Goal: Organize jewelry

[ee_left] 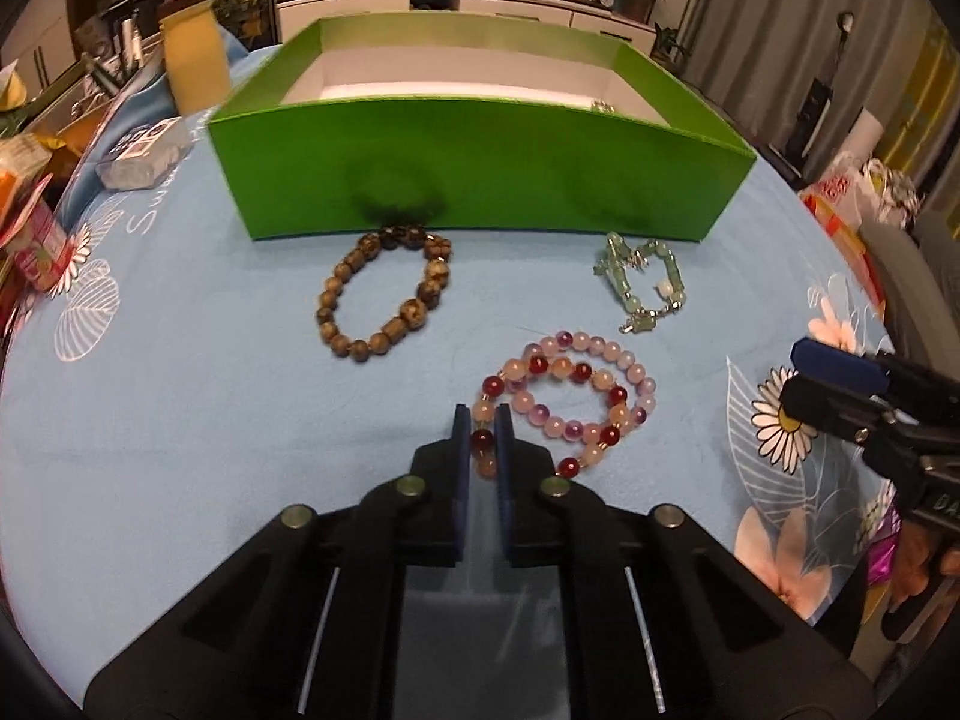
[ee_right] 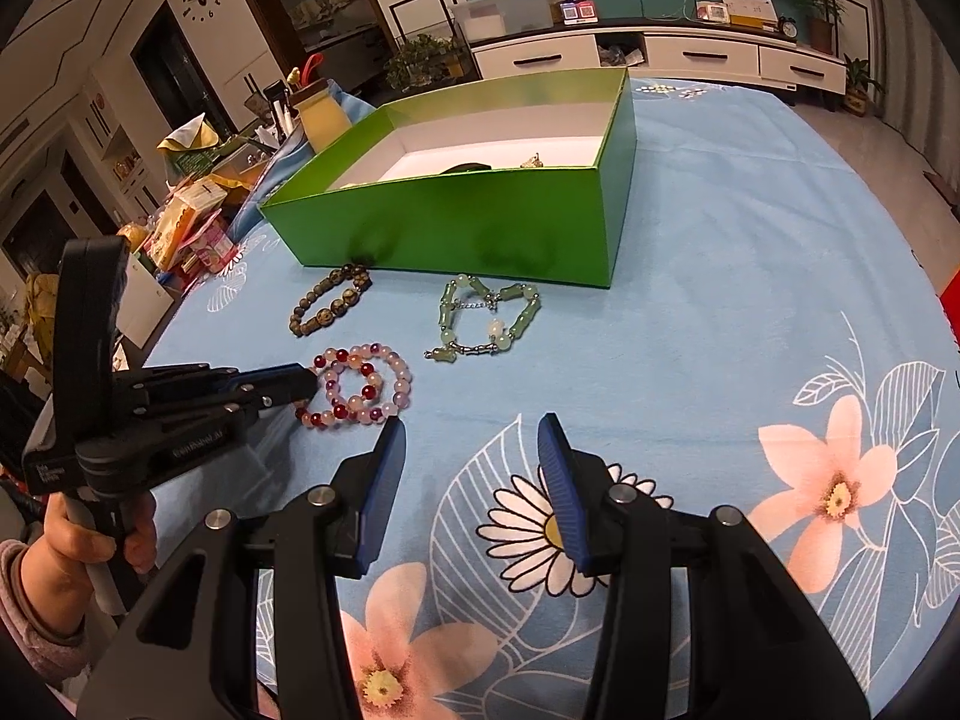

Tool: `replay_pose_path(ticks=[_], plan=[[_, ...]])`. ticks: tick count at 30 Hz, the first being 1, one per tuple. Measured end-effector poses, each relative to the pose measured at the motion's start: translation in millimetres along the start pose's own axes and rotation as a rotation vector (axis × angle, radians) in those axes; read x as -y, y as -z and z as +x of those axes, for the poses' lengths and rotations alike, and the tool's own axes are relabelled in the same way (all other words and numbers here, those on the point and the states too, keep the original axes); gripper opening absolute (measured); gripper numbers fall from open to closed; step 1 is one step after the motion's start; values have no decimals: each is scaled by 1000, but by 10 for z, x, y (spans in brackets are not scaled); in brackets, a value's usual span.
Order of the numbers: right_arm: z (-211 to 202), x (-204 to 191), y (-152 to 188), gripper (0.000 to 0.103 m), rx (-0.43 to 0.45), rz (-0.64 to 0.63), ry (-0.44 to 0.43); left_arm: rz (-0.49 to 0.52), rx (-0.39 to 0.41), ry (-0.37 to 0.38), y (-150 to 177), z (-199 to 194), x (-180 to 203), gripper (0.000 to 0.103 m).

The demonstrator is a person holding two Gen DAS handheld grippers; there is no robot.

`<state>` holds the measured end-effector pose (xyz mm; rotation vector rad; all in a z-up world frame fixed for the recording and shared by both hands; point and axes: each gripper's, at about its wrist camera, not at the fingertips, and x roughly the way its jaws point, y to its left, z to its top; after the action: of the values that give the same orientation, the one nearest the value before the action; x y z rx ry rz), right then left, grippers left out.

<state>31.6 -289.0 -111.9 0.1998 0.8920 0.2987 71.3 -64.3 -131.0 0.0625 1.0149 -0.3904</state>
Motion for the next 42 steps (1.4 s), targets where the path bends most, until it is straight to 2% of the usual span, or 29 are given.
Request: replay_pose_path(ticks=[10, 18, 24, 26, 28, 33, 38, 42], plan=[[144, -131, -46, 46, -30, -23, -36, -60, 150, 16, -143, -660, -212, 7], [435, -395, -155, 46, -61, -88, -30, -128, 167, 11, -109, -835, -425, 7], [666, -539, -168, 28, -86, -167, 56, -160, 151, 10, -34, -791, -544, 7], [700, -607, -166, 21, -82, -216, 113, -171, 148, 14, -16, -776, -572, 7], [713, -656, -148, 9, -73, -257, 149, -179, 148, 19, -11, -772, -591, 7], [706, -639, -143, 7, -68, -247, 153, -189, 148, 27, 11, -777, -607, 7], [427, -698, -160, 7, 22, -267, 135, -195, 154, 35, 35, -814, -626, 7], [119, -730, -220, 7, 115, -304, 173, -206, 165, 48, 31, -850, -643, 7]])
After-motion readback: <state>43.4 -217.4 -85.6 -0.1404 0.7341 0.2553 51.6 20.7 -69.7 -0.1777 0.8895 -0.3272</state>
